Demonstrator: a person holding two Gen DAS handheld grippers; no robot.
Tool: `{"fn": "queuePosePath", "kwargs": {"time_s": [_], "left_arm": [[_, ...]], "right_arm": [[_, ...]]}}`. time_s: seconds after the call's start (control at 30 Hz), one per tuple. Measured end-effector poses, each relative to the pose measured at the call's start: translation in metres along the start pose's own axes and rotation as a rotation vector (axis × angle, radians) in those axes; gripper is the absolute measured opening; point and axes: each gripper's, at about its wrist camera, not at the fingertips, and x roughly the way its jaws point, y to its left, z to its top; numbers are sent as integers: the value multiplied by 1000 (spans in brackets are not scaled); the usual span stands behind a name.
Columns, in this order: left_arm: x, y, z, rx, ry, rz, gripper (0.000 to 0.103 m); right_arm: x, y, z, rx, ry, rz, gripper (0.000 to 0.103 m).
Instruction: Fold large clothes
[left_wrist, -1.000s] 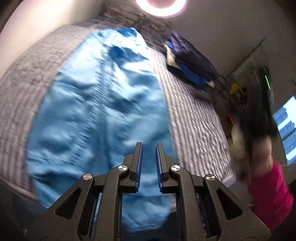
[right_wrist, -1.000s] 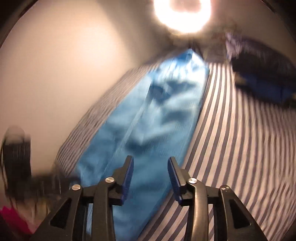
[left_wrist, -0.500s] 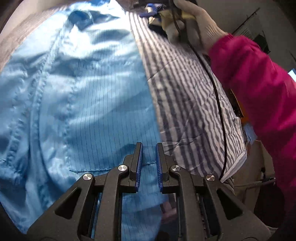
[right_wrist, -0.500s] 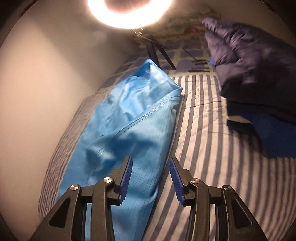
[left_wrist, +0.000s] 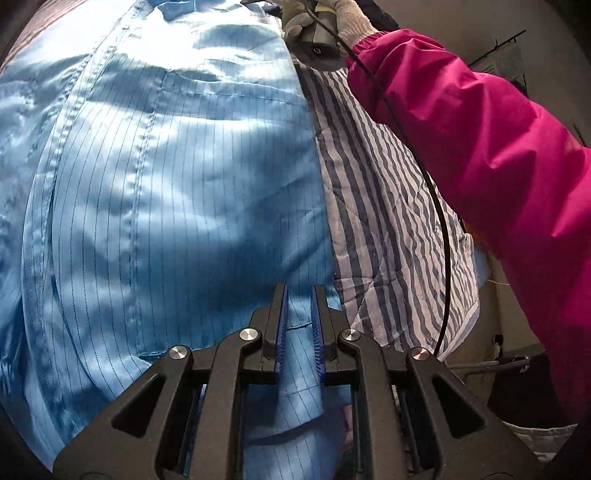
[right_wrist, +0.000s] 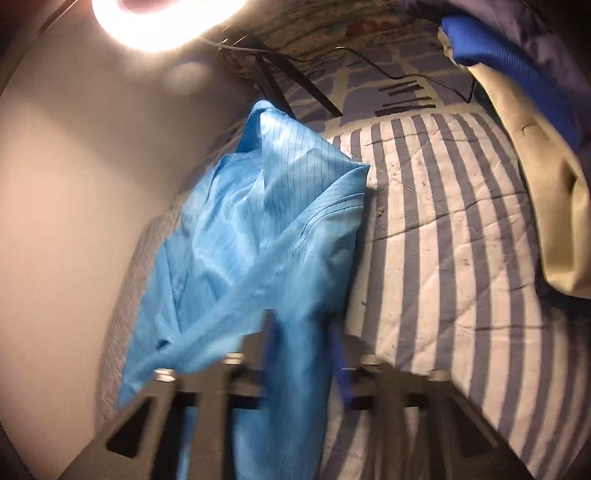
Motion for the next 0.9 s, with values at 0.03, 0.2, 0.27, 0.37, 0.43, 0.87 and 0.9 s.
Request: {"fn": "queuePosePath", "kwargs": {"time_s": [0.03, 0.2, 0.27, 0.37, 0.43, 0.87, 0.9], "left_arm": [[1, 3, 0, -3, 0, -2, 12], [5, 10, 1, 0, -5, -7, 12], [6, 12, 2, -7, -5, -12, 12], [6, 16, 3, -8, -5, -7, 12], [6, 16, 2, 5, -5, 0, 12], [-63, -4, -7, 54, -129, -7, 12], [-75, -1, -11, 56, -148, 8, 12]], "right_arm": [[0, 1, 3, 1, -3, 5, 2], [-20, 36, 29, -182, -59, -193, 0], [-17, 35, 34, -191, -66, -265, 0], [3, 31, 31, -219, -27, -359, 0], [9, 32, 29, -245, -19, -383, 0], [-97, 88, -26, -323, -14, -136, 29], [-95, 98, -39, -352, 4, -126, 28]]}}
